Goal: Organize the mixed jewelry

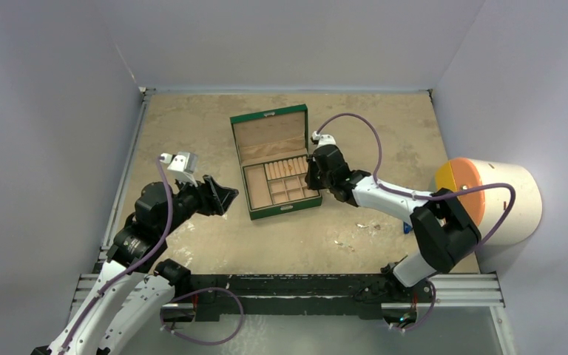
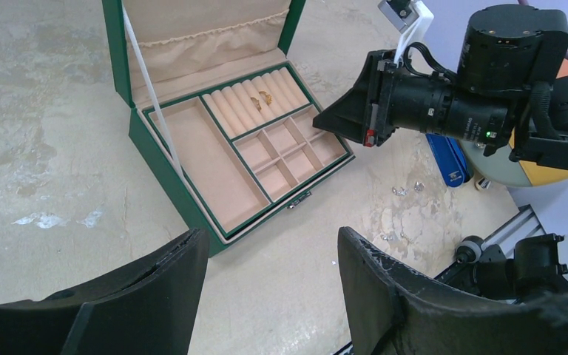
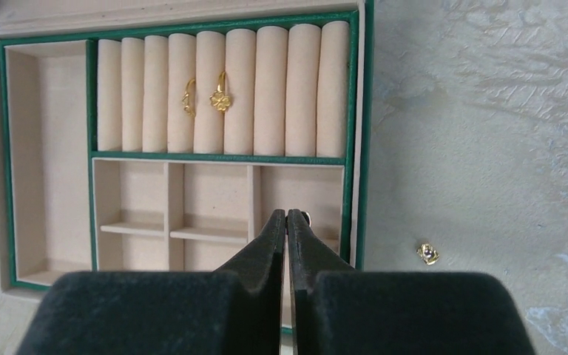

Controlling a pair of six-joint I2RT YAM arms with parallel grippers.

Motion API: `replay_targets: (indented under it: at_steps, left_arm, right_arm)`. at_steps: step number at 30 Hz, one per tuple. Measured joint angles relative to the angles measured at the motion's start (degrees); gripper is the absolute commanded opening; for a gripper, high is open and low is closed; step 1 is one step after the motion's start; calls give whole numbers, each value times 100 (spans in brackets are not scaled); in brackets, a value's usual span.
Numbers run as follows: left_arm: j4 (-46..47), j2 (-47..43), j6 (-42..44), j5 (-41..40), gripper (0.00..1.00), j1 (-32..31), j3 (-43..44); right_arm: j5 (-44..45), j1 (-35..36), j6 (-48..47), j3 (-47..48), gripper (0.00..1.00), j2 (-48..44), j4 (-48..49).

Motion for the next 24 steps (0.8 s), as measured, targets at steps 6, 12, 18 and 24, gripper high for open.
replay_targets:
  at_steps: [6,12,18,24]
  left_arm:
    - [0,2,0,-2,64,2,0]
    - [0,2,0,-2,64,7,0]
    - [0,9,0,-2,64,7,0]
    - [0,22,0,-2,64,7,0]
  right_arm:
    - [140,0,61,92,17,201,22]
    - [181,0,118,118,23,225,48]
    - [199,0,125,125,23,179,33]
    - [369,2,87,57,26,-553,-162]
